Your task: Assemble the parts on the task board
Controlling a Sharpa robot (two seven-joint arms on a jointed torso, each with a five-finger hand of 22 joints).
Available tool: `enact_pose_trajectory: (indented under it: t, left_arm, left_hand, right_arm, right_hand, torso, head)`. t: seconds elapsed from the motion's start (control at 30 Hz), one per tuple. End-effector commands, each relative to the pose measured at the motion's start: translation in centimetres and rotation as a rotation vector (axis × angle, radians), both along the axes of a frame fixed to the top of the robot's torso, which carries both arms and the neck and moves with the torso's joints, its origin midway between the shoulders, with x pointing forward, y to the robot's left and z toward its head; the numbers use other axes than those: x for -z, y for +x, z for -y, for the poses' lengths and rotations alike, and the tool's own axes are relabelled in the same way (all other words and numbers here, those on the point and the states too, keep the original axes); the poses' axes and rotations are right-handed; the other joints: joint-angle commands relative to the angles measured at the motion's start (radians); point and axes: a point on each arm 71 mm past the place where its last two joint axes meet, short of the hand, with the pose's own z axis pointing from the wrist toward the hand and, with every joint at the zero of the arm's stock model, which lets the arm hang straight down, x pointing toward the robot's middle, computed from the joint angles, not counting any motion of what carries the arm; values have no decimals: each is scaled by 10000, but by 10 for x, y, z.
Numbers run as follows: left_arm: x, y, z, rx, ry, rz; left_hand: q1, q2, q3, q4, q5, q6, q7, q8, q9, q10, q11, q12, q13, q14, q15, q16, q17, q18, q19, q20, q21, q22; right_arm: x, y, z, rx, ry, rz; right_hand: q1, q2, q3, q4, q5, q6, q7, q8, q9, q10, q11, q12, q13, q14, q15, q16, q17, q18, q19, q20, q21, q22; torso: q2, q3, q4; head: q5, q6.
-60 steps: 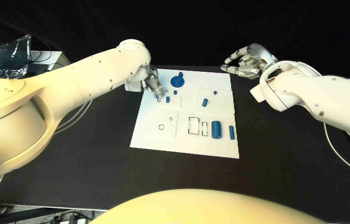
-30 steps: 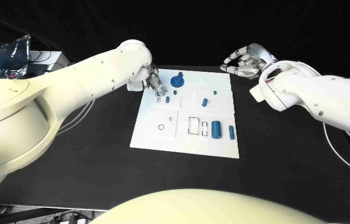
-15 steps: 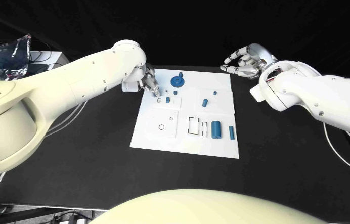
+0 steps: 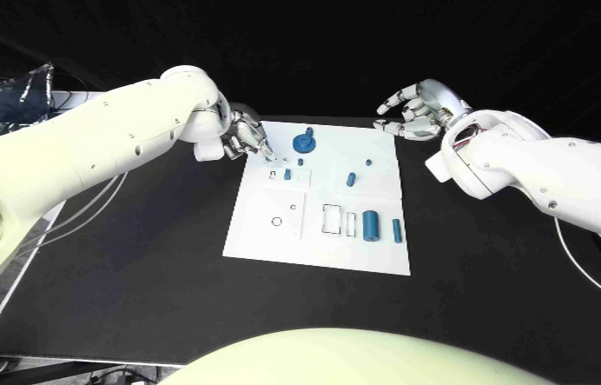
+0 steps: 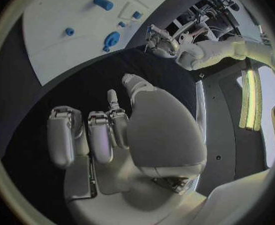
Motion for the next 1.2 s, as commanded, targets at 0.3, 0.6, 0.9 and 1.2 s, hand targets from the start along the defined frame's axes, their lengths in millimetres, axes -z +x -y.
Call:
enact_pose_trajectory:
  t: [0.3, 0.6, 0.9, 1.2]
  left_arm:
    - [4, -36, -6, 1216, -5151, -397]
    - [16, -56, -5, 1642, -6142, -635]
    - [20, -63, 2, 1823, -6434, -632]
    - [21, -65, 7, 1828, -6527, -573]
  left_hand:
    - [346, 519, 307, -756, -84, -201, 4, -204, 1668, -269, 36, -391, -464, 876, 109, -34, 2045, 67, -68, 26, -73, -16]
    - [429, 530, 165, -739, -79, -208, 3, -243, 1692, -283, 33, -434, -498, 888, 108, -16, 2091, 62, -56, 30, -64, 4]
    - [465, 544, 123, -731, -78, -210, 4, -258, 1699, -291, 34, -453, -515, 893, 107, -11, 2105, 59, -46, 30, -57, 18]
    - [495, 607, 32, -662, -77, -207, 11, -292, 1713, -292, 43, -475, -522, 889, 113, -15, 2096, 61, -52, 32, -64, 11]
  right_arm:
    - [0, -26, -28, -2563, -1460, 1894]
    - [8, -43, -51, -3648, -2015, 2706]
    - [17, -54, -77, -4295, -1819, 2842]
    - [27, -65, -100, -4868, -1517, 2628]
  right_hand:
    - [517, -177, 499, -283, -341, 44, 39, -81, -68, 90, 31, 75, 1308, 819, -67, -8, 1684, 75, 561, -67, 177, 1864]
    - [594, -284, 667, -370, -630, 70, 47, -263, -146, 104, 46, 82, 1311, 824, -54, 2, 1716, 69, 567, -53, 200, 1887]
    - [641, -283, 752, -411, -708, 93, 14, -328, -172, 124, 21, 103, 1330, 827, -72, 7, 1732, 73, 561, -60, 186, 1883]
    - [656, -299, 784, -432, -744, 96, 7, -362, -185, 128, 12, 106, 1333, 825, -80, 4, 1723, 81, 549, -66, 154, 1866]
  torso:
    - [-164, -49, 84]
    - [-270, -88, 89]
    - [-263, -77, 81]
    - [-253, -74, 90]
  head:
    - [-89, 387]
    - [-149, 586]
    - [-167, 685]
    - [-144, 669]
